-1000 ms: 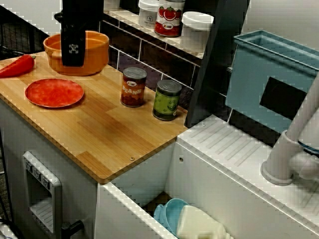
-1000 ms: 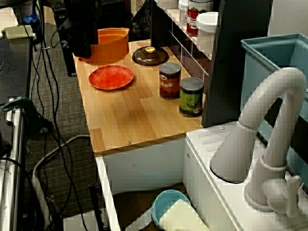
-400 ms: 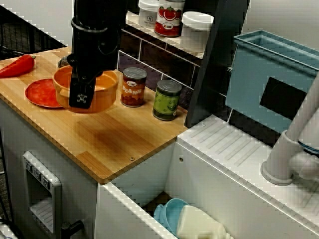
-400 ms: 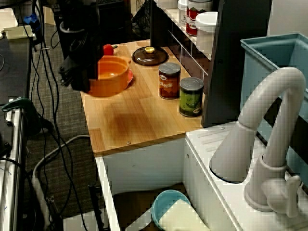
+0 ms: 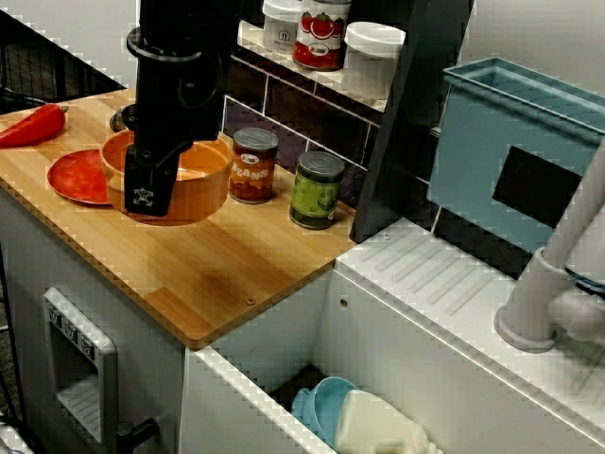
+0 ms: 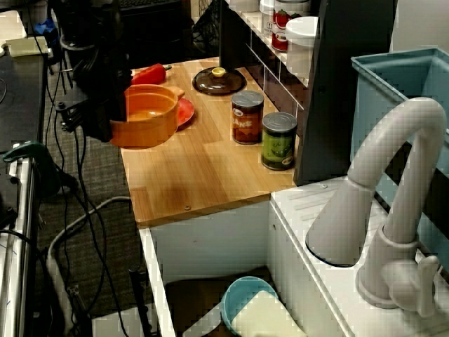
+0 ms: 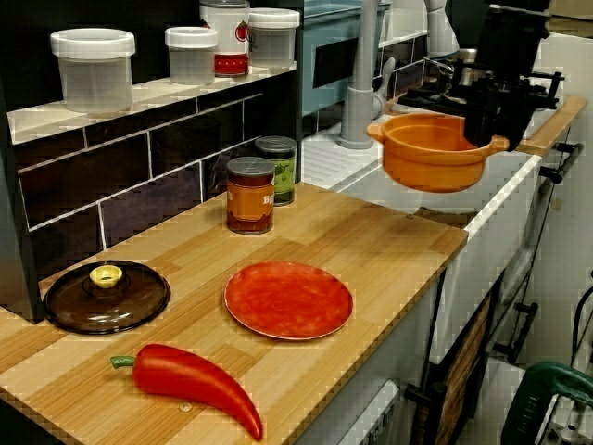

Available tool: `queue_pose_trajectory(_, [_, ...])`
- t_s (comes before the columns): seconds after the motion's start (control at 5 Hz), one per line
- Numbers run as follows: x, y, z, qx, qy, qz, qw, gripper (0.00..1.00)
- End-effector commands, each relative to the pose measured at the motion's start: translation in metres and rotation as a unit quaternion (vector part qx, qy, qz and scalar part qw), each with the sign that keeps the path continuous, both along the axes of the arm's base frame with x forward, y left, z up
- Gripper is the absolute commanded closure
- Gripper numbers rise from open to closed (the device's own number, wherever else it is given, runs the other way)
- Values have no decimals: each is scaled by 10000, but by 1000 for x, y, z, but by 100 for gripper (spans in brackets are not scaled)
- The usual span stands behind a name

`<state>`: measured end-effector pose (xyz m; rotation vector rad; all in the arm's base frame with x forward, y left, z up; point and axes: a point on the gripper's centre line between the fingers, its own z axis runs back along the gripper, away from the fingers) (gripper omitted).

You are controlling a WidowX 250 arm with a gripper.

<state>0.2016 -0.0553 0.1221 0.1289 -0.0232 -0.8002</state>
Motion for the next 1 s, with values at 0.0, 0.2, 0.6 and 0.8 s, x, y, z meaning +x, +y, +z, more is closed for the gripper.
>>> queue_pose_trajectory(0.0, [-31, -14, 16, -137, -195, -466, 9986, 100])
queue_pose_trajectory(0.2, [-42, -18, 27, -248, -239, -631, 9974, 100])
queue_pose_trajectory(0.6, [-66, -27, 54, -352, -606, -1063, 9919, 100])
queue_pose_trajectory(0.8, [-73, -22, 74, -572, -748, -1167, 9887, 100])
